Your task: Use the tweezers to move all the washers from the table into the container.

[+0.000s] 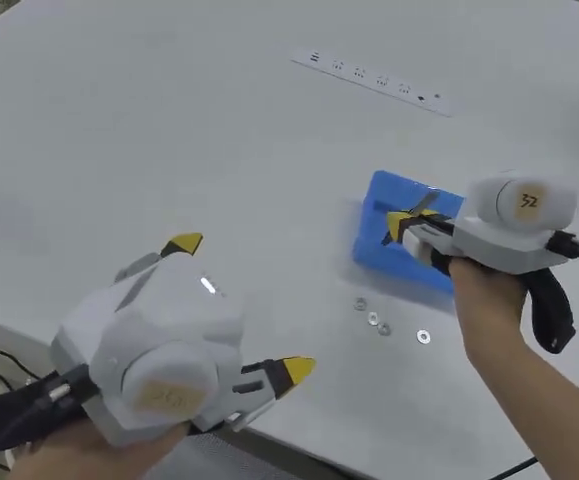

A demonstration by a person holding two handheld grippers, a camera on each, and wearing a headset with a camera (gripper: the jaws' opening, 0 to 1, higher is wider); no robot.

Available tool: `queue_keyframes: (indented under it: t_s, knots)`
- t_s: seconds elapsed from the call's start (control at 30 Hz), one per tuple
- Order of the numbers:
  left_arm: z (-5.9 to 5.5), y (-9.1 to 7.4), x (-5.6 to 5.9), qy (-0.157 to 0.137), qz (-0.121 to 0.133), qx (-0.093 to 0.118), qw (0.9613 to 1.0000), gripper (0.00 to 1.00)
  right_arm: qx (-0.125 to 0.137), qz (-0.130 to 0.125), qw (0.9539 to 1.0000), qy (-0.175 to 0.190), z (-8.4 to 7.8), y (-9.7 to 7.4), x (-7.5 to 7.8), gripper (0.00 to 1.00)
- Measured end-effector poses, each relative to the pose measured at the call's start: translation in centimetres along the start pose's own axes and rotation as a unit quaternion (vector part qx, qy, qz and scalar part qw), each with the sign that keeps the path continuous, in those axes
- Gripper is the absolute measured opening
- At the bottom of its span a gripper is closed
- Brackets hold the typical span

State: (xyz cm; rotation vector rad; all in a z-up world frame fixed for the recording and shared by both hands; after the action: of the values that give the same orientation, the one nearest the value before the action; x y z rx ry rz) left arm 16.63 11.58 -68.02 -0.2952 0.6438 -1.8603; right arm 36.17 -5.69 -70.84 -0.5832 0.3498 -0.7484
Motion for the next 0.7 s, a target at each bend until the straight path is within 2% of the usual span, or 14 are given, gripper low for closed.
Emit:
queue_keyframes:
  t_s: [0.1,0.13,0.3,0.47,0.7]
  knots:
    - [-0.1,0.1,0.2,0.01,0.0,-0.006,0.9999,0.94,-0.007,-0.001,1.0,0.001,-0.6,0.1,-0.2,0.04]
    - [-0.1,0.1,0.2,0.012,0.001,-0.008,0.9999,0.94,0.0,-0.003,1.0,0.0,-0.6,0.0,-0.2,0.04]
    - [-0.1,0.0,0.0,0.011,0.003,-0.007,0.9999,0.94,-0.012,0.002,0.9999,0.001,-0.3,-0.1,-0.3,0.04]
    - [-0.1,0.0,0.1,0.013,0.005,-0.009,0.9999,0.94,0.008,-0.006,0.9999,-0.005,0.6,-0.8,-0.4,0.05]
    - [-0.1,-0.1,0.0,0.018,0.009,-0.011,0.9997,0.94,0.048,0.001,0.9988,-0.007,2.5,-3.6,-0.4,0.05]
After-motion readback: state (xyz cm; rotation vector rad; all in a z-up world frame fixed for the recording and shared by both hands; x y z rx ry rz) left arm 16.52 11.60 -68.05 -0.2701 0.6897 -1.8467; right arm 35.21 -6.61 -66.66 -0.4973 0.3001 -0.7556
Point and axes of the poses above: the centre of the closed fingertips' face, and the gripper's own axes: y roughly forward along the fingers, x roughly to its right, z roughly out of its top, the point moved 10 cm from there along -y, roughly backward along the fingers, and after that the axes turned 2 degrees about -x, right-handed, at the moved point
